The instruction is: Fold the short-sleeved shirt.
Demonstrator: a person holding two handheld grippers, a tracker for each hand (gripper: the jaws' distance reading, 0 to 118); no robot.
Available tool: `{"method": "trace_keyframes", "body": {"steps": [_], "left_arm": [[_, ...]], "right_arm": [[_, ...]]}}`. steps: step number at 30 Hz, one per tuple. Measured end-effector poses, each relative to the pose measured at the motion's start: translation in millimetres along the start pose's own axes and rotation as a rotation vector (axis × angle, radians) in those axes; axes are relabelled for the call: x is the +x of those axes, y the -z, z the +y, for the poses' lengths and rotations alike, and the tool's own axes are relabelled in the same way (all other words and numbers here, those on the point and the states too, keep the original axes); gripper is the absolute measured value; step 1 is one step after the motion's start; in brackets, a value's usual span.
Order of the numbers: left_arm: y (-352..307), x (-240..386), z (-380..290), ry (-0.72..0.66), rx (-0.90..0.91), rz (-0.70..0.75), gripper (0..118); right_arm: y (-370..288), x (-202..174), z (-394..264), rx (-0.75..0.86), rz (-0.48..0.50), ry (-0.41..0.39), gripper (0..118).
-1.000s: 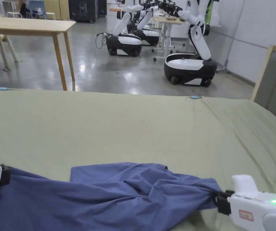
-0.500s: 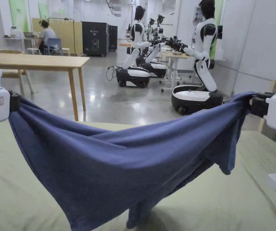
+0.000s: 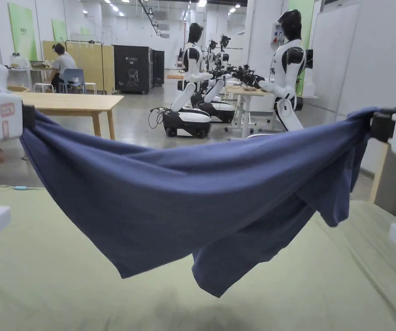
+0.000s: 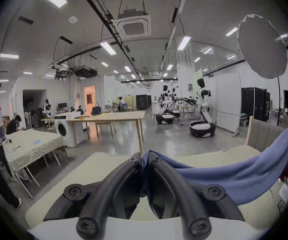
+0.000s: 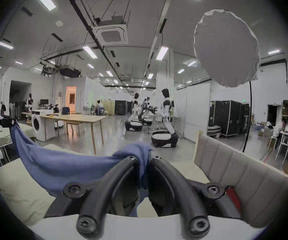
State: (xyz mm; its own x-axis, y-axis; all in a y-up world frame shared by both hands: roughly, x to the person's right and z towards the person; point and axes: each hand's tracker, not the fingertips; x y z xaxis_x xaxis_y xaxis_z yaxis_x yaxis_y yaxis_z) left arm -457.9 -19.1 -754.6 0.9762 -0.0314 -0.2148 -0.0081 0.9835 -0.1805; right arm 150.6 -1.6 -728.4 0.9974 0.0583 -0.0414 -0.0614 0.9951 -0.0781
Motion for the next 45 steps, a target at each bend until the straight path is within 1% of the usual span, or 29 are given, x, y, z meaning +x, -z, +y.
{"method": "trace_keyframes", "body": {"steps": [3,7,10,13,15,17,18,20,22,23,24,26,27,28,29,30,31,32,33,35,36,37,38,39,40,41,42,43,45], "left_arm": [[4,18,-50,-0.027,-0.069,-0.005,5],[-10,29,-85,-0.030,-0.090,-0.023,5],[-38,31,-98,-0.033,-0.107,-0.066,5],[-67,15,-128,-0.035,-0.145,-0.157,5],[-95,9,-160,0.002,-0.189,-0.200,5],[-120,-6,-203,0.049,-0.242,-0.219,5],[-134,-12,-228,0.059,-0.275,-0.239,6],[-151,-20,-277,0.049,-0.430,-0.242,6],[-161,-25,-324,0.034,-0.564,-0.214,6],[-165,-27,-344,0.040,-0.604,-0.194,6],[-174,-24,-354,0.035,-0.625,-0.162,7],[-185,-24,-360,-0.003,-0.633,-0.157,8],[-186,-24,-357,-0.007,-0.652,-0.138,21],[-189,-21,-349,0.014,-0.641,-0.123,49],[-201,-13,-334,0.031,-0.613,-0.115,85],[-209,-6,-319,0.043,-0.534,-0.130,114],[-217,3,-303,0.042,-0.468,-0.146,115],[-220,15,-290,0.042,-0.454,-0.147,115],[-225,24,-278,0.044,-0.433,-0.158,115],[-233,49,-264,0.051,-0.368,-0.166,115],[-236,56,-261,0.054,-0.343,-0.162,113],[-238,60,-261,0.050,-0.326,-0.162,108],[-240,66,-260,0.044,-0.325,-0.157,94],[-242,70,-260,0.046,-0.324,-0.152,52],[-241,73,-260,0.054,-0.327,-0.151,9],[-233,64,-268,0.070,-0.342,-0.144,0],[-233,61,-268,0.068,-0.335,-0.158,0],[-232,53,-267,0.044,-0.367,-0.189,0],[-231,38,-265,0.029,-0.364,-0.170,0]], "right_arm": [[10,-4,-47,-0.031,-0.031,0.016,10],[2,2,-83,-0.072,-0.027,0.054,10],[-24,11,-104,-0.103,-0.012,0.056,10],[-61,22,-137,-0.191,0.030,0.033,10],[-87,27,-168,-0.254,0.051,-0.007,10],[-112,30,-206,-0.345,0.078,-0.077,10],[-122,30,-228,-0.390,0.086,-0.091,10],[-139,29,-274,-0.508,0.136,-0.136,10],[-147,25,-319,-0.629,0.121,-0.191,10],[-149,26,-336,-0.668,0.102,-0.159,10],[-147,37,-353,-0.696,0.104,-0.093,10],[-149,45,-359,-0.695,0.061,-0.002,10],[-151,49,-355,-0.678,0.062,0.043,10],[-155,52,-343,-0.656,0.097,0.087,15],[-158,49,-329,-0.621,0.098,0.088,32],[-159,42,-317,-0.586,0.100,0.070,71],[-163,28,-299,-0.537,0.118,0.039,100],[-168,13,-284,-0.479,0.149,0.031,112],[-169,-1,-271,-0.432,0.174,0.022,114],[-171,-37,-254,-0.344,0.187,0.009,114],[-175,-57,-249,-0.304,0.209,0.017,113],[-175,-70,-246,-0.292,0.211,0.027,109],[-174,-83,-244,-0.297,0.202,0.022,93],[-173,-93,-245,-0.282,0.177,-0.001,41],[-171,-102,-247,-0.267,0.144,-0.024,4],[-171,-108,-249,-0.260,0.138,-0.022,2],[-170,-109,-248,-0.264,0.176,0.005,2],[-168,-112,-247,-0.287,0.212,0.034,2],[-168,-117,-250,-0.285,0.205,0.025,2]]}}
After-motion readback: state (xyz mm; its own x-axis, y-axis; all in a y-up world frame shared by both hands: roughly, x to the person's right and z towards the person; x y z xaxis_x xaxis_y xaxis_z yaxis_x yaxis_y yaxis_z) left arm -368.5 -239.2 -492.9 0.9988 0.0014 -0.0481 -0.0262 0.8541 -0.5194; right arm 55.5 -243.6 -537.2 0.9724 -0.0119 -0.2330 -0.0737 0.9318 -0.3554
